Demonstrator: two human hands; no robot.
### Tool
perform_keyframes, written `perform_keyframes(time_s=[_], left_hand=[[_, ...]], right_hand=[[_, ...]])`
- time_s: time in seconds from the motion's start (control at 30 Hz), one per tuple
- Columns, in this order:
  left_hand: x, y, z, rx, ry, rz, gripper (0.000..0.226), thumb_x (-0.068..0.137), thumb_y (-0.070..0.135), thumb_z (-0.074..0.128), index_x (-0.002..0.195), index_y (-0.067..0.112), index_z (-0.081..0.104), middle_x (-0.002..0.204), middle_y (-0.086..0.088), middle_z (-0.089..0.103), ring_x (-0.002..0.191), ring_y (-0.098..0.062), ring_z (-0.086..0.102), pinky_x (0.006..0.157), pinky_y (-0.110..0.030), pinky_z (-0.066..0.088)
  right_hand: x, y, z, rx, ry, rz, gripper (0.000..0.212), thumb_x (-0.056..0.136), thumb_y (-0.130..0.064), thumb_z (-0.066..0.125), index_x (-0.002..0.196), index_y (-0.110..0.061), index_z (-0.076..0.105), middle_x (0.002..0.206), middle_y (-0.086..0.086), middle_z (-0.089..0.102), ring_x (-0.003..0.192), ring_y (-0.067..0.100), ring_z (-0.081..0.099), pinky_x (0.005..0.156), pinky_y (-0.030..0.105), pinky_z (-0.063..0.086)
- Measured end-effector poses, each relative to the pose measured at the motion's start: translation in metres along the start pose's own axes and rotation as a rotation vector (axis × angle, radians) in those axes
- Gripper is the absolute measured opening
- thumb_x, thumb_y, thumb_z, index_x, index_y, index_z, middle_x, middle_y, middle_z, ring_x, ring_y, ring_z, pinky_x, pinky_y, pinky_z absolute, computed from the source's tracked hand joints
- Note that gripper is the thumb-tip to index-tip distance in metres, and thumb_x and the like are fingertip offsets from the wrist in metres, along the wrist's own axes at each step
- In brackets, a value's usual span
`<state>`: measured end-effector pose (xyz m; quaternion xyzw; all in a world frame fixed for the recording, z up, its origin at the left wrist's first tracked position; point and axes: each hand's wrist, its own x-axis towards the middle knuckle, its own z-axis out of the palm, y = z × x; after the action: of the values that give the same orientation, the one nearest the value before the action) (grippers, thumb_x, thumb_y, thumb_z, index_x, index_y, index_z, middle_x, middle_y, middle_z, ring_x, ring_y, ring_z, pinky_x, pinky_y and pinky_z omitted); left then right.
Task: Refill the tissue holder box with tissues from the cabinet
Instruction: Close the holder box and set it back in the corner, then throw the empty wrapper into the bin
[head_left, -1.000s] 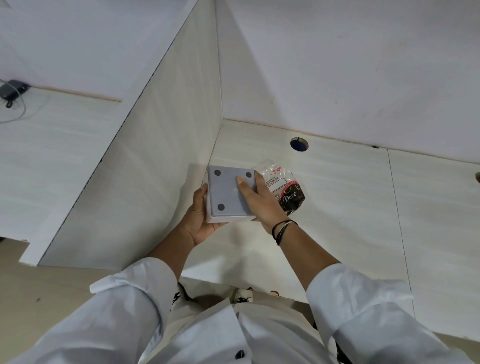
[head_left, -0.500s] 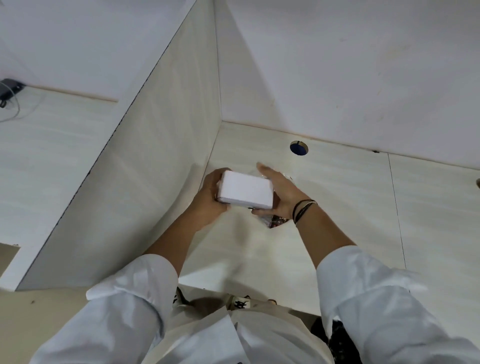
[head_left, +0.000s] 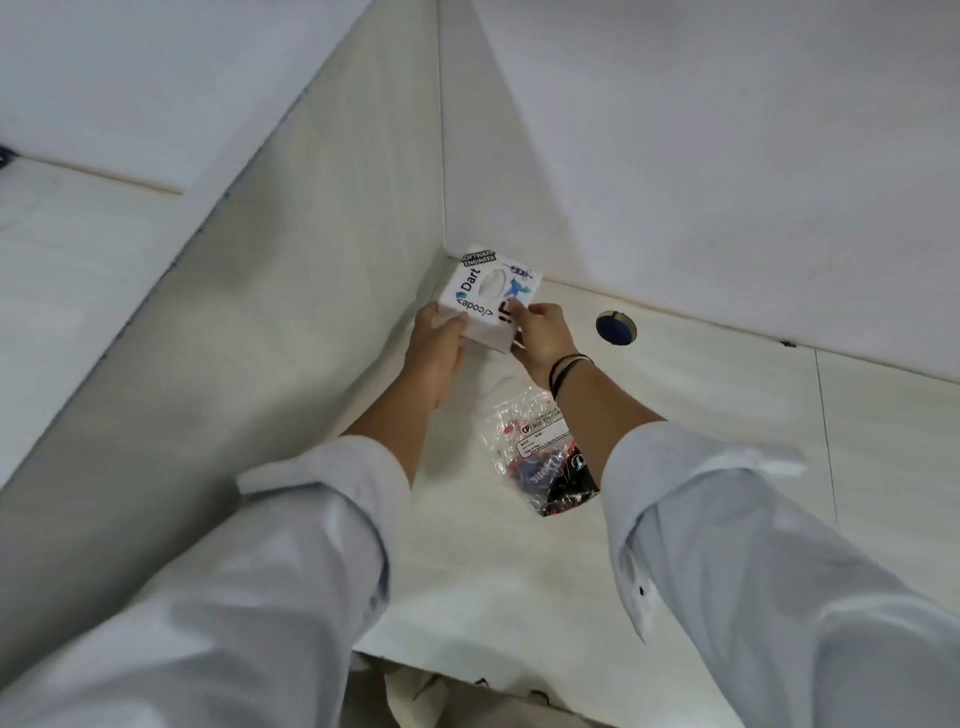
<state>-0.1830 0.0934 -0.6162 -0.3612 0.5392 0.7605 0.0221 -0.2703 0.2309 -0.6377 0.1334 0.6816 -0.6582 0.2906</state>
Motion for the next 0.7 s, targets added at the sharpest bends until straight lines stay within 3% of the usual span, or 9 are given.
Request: perform_keyframes(time_s=[0.07, 0.2, 0.27, 0.33, 0.43, 0.47, 0.53, 0.63, 0.7], left_hand=[[0.025, -0.012, 0.003, 0.150, 0.005, 0.020, 0.070, 0.083, 0.021, 0.066, 0.150, 0.029, 0.049, 0.139, -0.002, 0.069, 0.122, -0.021, 0.065, 0.108, -0.044, 0.054], [0.014, -0.034, 0.014, 0.422, 0.021, 0.005, 0.082, 0.071, 0.032, 0.080, 0.147, 0.013, 0.055, 0.140, -0.003, 0.067, 0.121, -0.022, 0.065, 0.093, -0.033, 0.054], [0.003, -0.057, 0.016, 0.700, -0.007, -0.060, 0.099, 0.073, 0.049, 0.086, 0.149, 0.001, 0.045, 0.147, -0.009, 0.057, 0.130, -0.027, 0.059, 0.095, -0.035, 0.053], [-0.009, -0.078, 0.012, 0.947, -0.090, -0.087, 0.111, 0.064, 0.060, 0.090, 0.145, -0.001, 0.044, 0.142, -0.014, 0.058, 0.129, -0.033, 0.060, 0.097, -0.040, 0.055], [-0.023, -0.098, 0.005, 1.030, -0.196, -0.076, 0.089, 0.070, 0.031, 0.094, 0.141, 0.005, 0.047, 0.130, -0.014, 0.067, 0.118, -0.032, 0.065, 0.094, -0.041, 0.057], [-0.028, -0.100, 0.002, 0.994, -0.211, -0.088, 0.079, 0.074, 0.021, 0.090, 0.141, 0.007, 0.049, 0.127, -0.015, 0.070, 0.113, -0.030, 0.067, 0.094, -0.041, 0.057], [-0.040, -0.106, -0.006, 0.900, -0.241, -0.092, 0.073, 0.080, 0.010, 0.083, 0.146, 0.010, 0.050, 0.126, -0.016, 0.070, 0.103, -0.025, 0.065, 0.090, -0.038, 0.056], [-0.070, -0.115, -0.015, 0.854, -0.179, -0.007, 0.102, 0.075, 0.030, 0.092, 0.158, 0.014, 0.035, 0.148, -0.015, 0.049, 0.125, -0.029, 0.057, 0.105, -0.040, 0.051], [-0.095, -0.119, -0.020, 0.863, -0.075, -0.001, 0.118, 0.069, 0.041, 0.096, 0.160, 0.012, 0.026, 0.149, -0.013, 0.043, 0.131, -0.031, 0.054, 0.106, -0.034, 0.052]], right_hand=[[0.019, 0.004, 0.002, -0.164, 0.011, -0.009, 0.039, 0.088, -0.019, 0.063, 0.122, -0.001, 0.060, 0.114, 0.012, 0.066, 0.102, 0.033, 0.065, 0.079, 0.041, 0.057], [-0.004, 0.000, -0.011, -0.446, 0.174, -0.139, 0.047, 0.092, -0.013, 0.058, 0.138, -0.006, 0.060, 0.134, 0.013, 0.065, 0.126, 0.029, 0.060, 0.102, 0.034, 0.046], [-0.031, 0.020, -0.032, -0.619, 0.287, -0.237, 0.051, 0.094, -0.024, 0.061, 0.142, -0.005, 0.055, 0.145, 0.013, 0.059, 0.135, 0.030, 0.054, 0.107, 0.034, 0.041], [-0.064, 0.045, -0.056, -0.798, 0.358, -0.125, 0.076, 0.090, -0.049, 0.063, 0.150, -0.007, 0.043, 0.152, 0.014, 0.049, 0.140, 0.035, 0.046, 0.111, 0.048, 0.040], [-0.098, 0.078, -0.087, -0.908, 0.195, 0.102, 0.106, 0.080, -0.073, 0.069, 0.155, -0.009, 0.032, 0.152, 0.015, 0.044, 0.144, 0.037, 0.040, 0.113, 0.056, 0.041], [-0.103, 0.087, -0.095, -0.866, 0.111, 0.128, 0.101, 0.080, -0.066, 0.076, 0.153, -0.009, 0.034, 0.146, 0.013, 0.050, 0.139, 0.035, 0.047, 0.109, 0.050, 0.045], [-0.116, 0.099, -0.104, -0.812, 0.007, 0.179, 0.068, 0.086, -0.035, 0.081, 0.141, -0.012, 0.048, 0.122, 0.009, 0.065, 0.120, 0.030, 0.063, 0.091, 0.038, 0.051], [-0.141, 0.123, -0.112, -0.715, 0.027, 0.104, 0.023, 0.083, -0.015, 0.076, 0.106, -0.011, 0.071, 0.103, 0.014, 0.074, 0.103, 0.037, 0.070, 0.089, 0.045, 0.055], [-0.164, 0.133, -0.108, -0.293, 0.048, 0.070, 0.009, 0.086, -0.003, 0.073, 0.088, -0.011, 0.069, 0.090, 0.014, 0.076, 0.093, 0.038, 0.072, 0.082, 0.044, 0.059]])
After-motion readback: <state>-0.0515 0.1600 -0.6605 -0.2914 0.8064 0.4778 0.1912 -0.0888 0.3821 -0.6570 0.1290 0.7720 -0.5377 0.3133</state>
